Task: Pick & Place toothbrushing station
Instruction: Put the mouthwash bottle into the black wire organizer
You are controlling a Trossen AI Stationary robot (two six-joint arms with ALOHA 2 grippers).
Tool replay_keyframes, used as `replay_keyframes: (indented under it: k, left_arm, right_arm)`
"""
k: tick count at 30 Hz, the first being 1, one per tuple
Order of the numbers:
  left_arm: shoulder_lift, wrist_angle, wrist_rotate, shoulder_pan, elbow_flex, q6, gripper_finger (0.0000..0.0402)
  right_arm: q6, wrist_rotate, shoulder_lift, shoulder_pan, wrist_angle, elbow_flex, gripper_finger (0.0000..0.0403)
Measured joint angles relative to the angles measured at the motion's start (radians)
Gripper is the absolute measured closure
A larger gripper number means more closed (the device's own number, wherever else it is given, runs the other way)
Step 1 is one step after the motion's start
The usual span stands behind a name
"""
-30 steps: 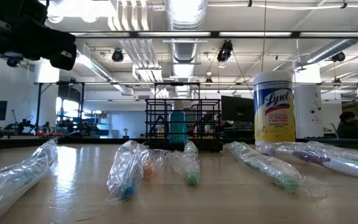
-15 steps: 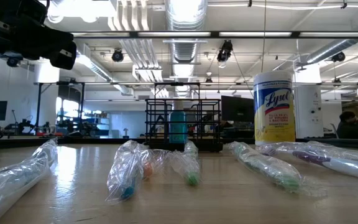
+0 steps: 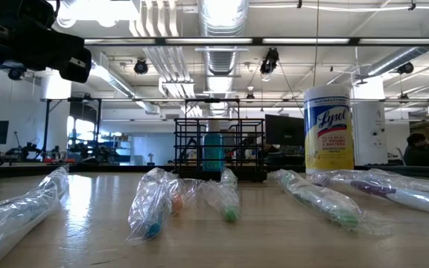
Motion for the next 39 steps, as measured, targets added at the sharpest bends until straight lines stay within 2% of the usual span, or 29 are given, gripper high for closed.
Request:
replay_keyframes:
  k: [9, 14, 39]
  left_arm:
    - [0.001, 0.0, 0.0, 0.0, 0.0, -0.024, 0.039]
    - [0.001, 0.0, 0.0, 0.0, 0.0, -0.036, 0.0395]
    - [0.001, 0.0, -0.001, 0.0, 0.0, -0.077, 0.0384]
  right_arm:
    - [-0.002, 0.023, 0.0, 0.058, -0.013, -0.015, 0.0176]
    - [-0.005, 0.095, 0.0, 0.083, 0.023, -0.056, 0.0178]
    - [-0.028, 0.123, 0.0, 0.082, 0.132, -0.158, 0.0179]
